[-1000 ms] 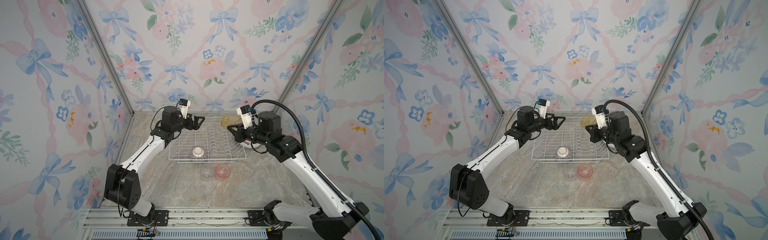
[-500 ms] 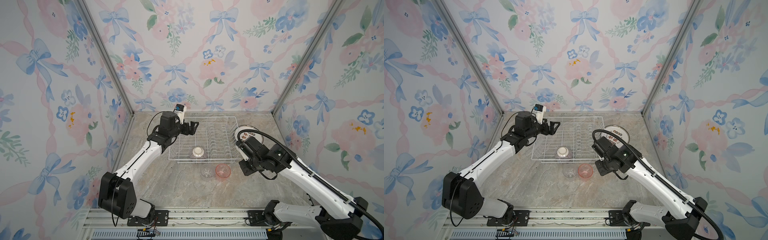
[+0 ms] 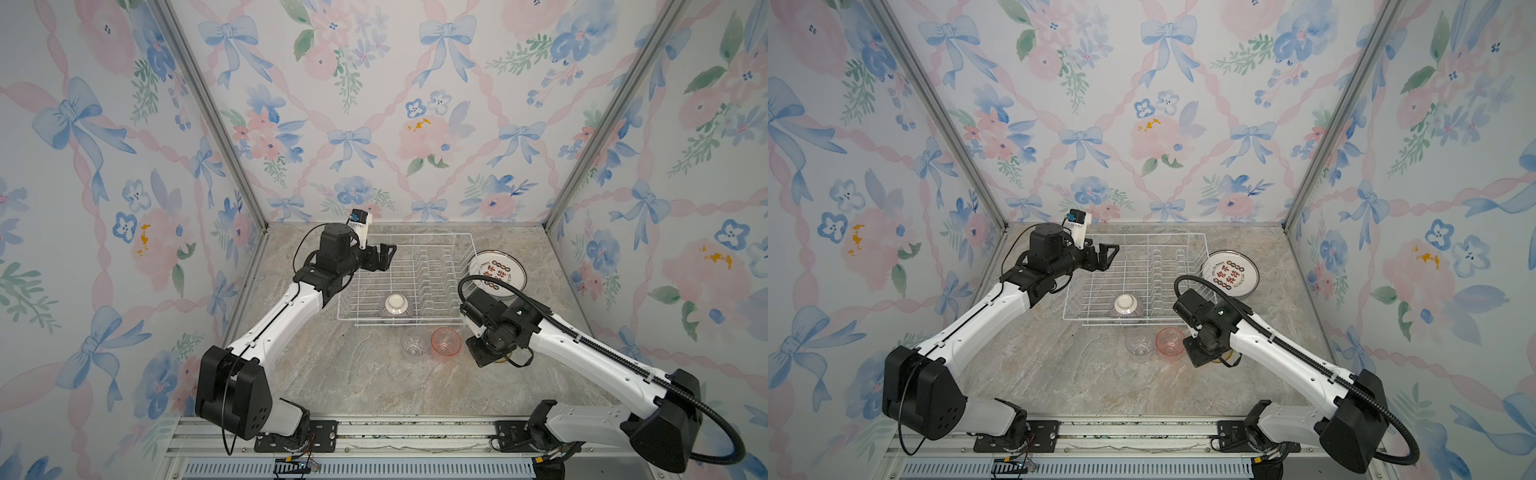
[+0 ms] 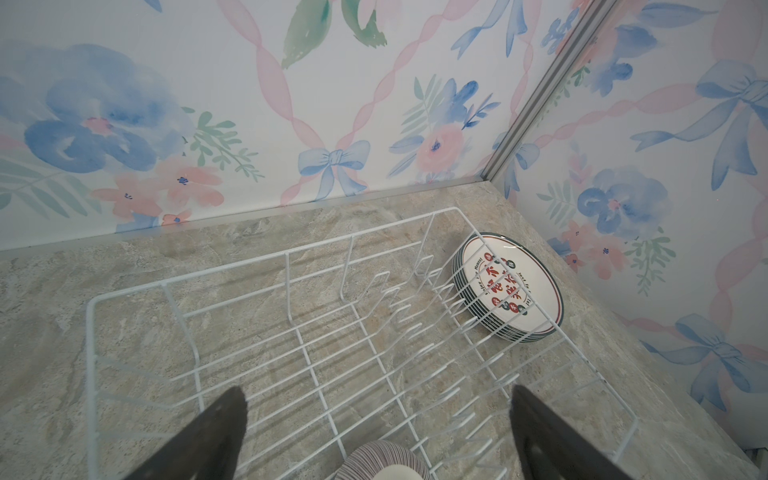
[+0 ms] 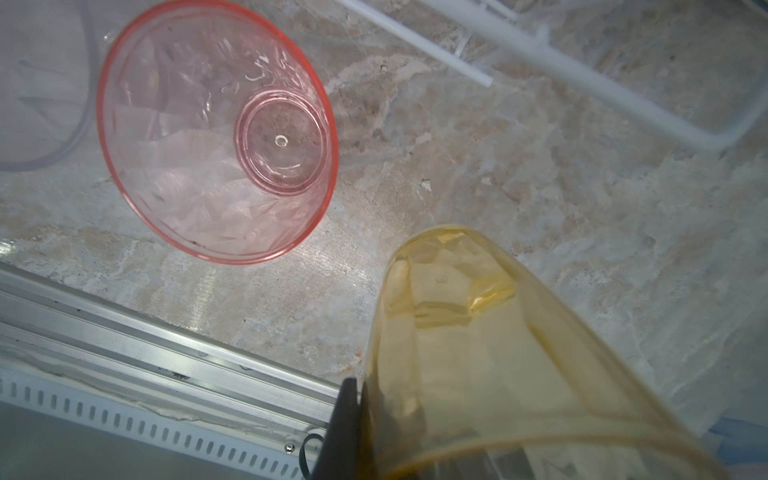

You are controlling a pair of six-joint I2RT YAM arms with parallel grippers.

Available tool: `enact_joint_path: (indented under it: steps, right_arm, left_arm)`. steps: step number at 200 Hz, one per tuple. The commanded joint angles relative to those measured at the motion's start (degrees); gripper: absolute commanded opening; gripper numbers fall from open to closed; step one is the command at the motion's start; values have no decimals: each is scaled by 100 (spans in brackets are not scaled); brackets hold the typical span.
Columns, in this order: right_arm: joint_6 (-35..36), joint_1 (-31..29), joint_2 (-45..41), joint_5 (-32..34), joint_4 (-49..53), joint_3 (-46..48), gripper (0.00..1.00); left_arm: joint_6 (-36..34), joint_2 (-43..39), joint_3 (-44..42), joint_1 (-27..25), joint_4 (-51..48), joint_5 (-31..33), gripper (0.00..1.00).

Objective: Unload the mixed dishes from the dish rack
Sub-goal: 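Carry the yellow glass down toward the table nearer the robot with the right gripper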

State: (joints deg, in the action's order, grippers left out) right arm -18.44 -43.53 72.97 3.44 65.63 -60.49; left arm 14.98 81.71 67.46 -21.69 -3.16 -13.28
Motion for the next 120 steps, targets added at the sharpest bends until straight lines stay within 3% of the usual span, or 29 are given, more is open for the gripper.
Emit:
enact_joint_path:
  steps: [1, 120]
  right_arm:
    - [148, 119, 222, -263, -421, 157, 0]
    - [451, 520, 1012, -747, -861, 126, 0]
  left_arm:
    - [-110, 106, 134, 3, -59, -16, 98]
    - [-197, 180, 215, 55, -233, 36, 98]
